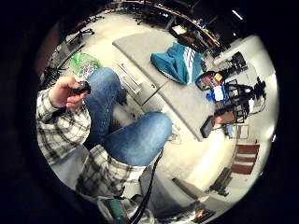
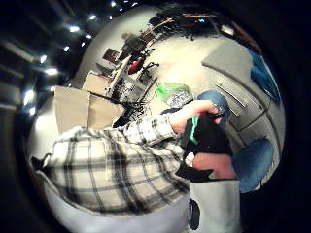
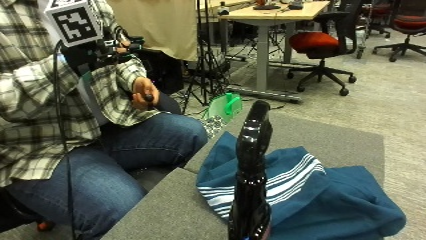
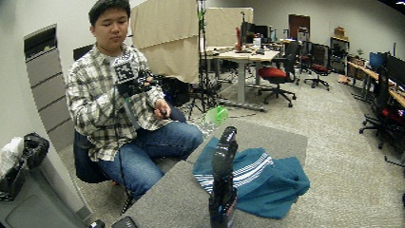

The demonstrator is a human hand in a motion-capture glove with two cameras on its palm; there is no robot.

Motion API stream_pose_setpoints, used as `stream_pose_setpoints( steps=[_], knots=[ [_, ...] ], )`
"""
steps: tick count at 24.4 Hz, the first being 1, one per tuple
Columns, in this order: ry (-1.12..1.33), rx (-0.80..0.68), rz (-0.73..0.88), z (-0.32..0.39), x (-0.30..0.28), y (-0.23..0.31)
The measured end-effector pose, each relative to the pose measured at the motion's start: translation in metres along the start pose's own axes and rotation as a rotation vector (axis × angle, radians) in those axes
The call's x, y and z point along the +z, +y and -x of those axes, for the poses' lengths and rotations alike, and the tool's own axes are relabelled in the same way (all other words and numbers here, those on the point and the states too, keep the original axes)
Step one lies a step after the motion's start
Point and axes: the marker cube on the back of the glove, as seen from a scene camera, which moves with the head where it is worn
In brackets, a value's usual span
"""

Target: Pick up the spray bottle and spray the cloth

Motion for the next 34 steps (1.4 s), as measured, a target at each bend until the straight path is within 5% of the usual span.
stream_pose_setpoints(
  steps=[7,20,34],
  knots=[
    [0.034,-0.034,-0.047,-0.066,0.0,0.003],
    [-0.137,0.279,-0.192,-0.235,-0.02,0.002],
    [-0.291,0.474,-0.261,-0.332,-0.035,-0.02]
  ],
)
